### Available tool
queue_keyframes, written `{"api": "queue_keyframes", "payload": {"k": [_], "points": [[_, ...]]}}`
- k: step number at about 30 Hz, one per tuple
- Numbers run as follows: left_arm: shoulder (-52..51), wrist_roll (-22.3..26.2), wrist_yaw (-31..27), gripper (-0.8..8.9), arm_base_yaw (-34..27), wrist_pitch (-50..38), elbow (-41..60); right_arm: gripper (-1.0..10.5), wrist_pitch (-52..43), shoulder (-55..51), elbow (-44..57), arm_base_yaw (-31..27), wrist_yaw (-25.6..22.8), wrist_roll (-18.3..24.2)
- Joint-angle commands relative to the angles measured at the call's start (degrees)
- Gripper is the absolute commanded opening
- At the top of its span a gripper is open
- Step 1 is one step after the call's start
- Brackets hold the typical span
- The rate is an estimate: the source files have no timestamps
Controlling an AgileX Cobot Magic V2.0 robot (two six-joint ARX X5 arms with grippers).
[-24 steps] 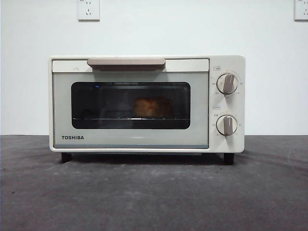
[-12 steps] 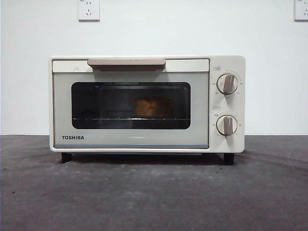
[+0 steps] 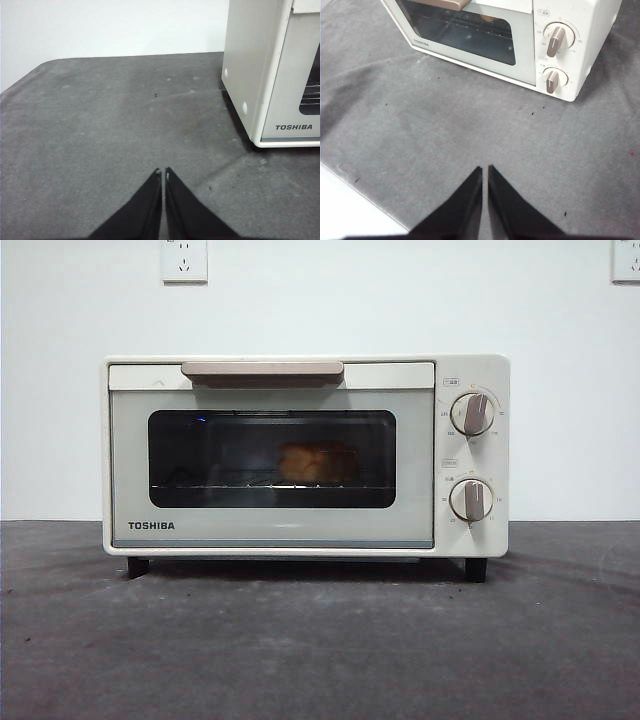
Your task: The left arm flap open the oven, the right arm pick bread and place it into oven, the left arm flap close the oven
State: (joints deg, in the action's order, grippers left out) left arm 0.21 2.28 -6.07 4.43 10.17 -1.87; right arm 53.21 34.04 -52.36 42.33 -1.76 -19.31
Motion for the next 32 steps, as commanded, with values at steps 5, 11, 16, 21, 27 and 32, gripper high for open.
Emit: {"api": "queue_keyframes", "payload": {"k": [5, 11, 16, 21, 27, 32], "points": [[0.0, 0.8, 0.1, 0.22, 0.1, 0.4, 1.2, 0.2, -0.7, 0.2, -1.0, 0.5, -0.2, 0.5], [0.0, 0.8, 0.1, 0.22, 0.1, 0.4, 1.2, 0.2, -0.7, 0.2, -1.0, 0.5, -0.2, 0.5], [0.0, 0.8, 0.1, 0.22, 0.1, 0.4, 1.2, 0.2, -0.7, 0.2, -1.0, 0.5, -1.0, 1.0], [0.0, 0.8, 0.1, 0.22, 0.1, 0.4, 1.2, 0.2, -1.8, -1.8, 0.0, -3.7, -11.2, 2.1], [0.0, 0.8, 0.1, 0.22, 0.1, 0.4, 1.2, 0.2, -21.7, -7.6, 11.8, -20.2, -14.3, 7.0], [0.0, 0.8, 0.1, 0.22, 0.1, 0.4, 1.2, 0.2, -42.0, -17.6, 30.4, -30.8, -7.5, 13.3]]}}
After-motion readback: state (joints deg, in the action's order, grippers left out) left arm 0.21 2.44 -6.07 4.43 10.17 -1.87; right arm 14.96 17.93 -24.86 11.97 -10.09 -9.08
